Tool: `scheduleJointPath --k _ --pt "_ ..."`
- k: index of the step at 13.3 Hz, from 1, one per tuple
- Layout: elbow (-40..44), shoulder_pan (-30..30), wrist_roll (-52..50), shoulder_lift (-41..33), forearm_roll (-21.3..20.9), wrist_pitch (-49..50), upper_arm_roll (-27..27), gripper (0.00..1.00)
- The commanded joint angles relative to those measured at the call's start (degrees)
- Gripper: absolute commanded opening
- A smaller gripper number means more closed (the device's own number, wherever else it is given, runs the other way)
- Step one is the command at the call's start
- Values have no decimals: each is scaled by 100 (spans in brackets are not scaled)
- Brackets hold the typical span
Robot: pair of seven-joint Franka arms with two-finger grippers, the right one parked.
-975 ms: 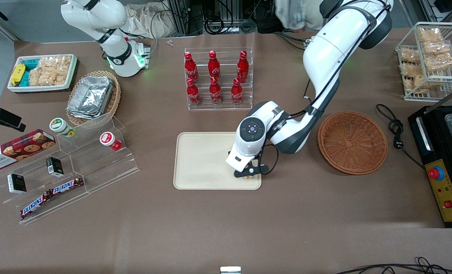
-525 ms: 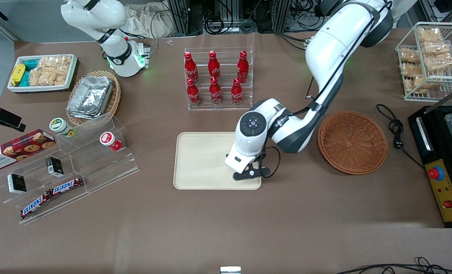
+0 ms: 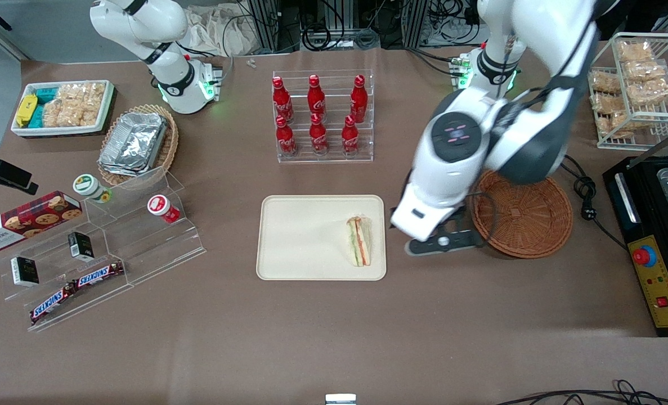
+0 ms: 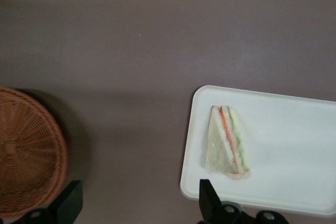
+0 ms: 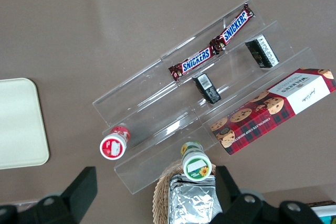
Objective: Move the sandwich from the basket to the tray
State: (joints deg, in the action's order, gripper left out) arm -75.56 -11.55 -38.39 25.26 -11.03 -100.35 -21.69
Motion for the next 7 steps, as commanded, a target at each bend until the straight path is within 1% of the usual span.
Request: scheduleJointPath --k 1,3,4,5,7 --pt "-642 363 1574 -1107 793 313 479 100" --pt "-1405 268 2997 -1898 1119 384 1461 100" --pt "-1791 258 3753 -2276 1173 411 1779 100" --pt "-2039 258 4274 -2541 1182 428 2052 100" --pt "-2016 285 5058 -2649 1130 848 2344 100"
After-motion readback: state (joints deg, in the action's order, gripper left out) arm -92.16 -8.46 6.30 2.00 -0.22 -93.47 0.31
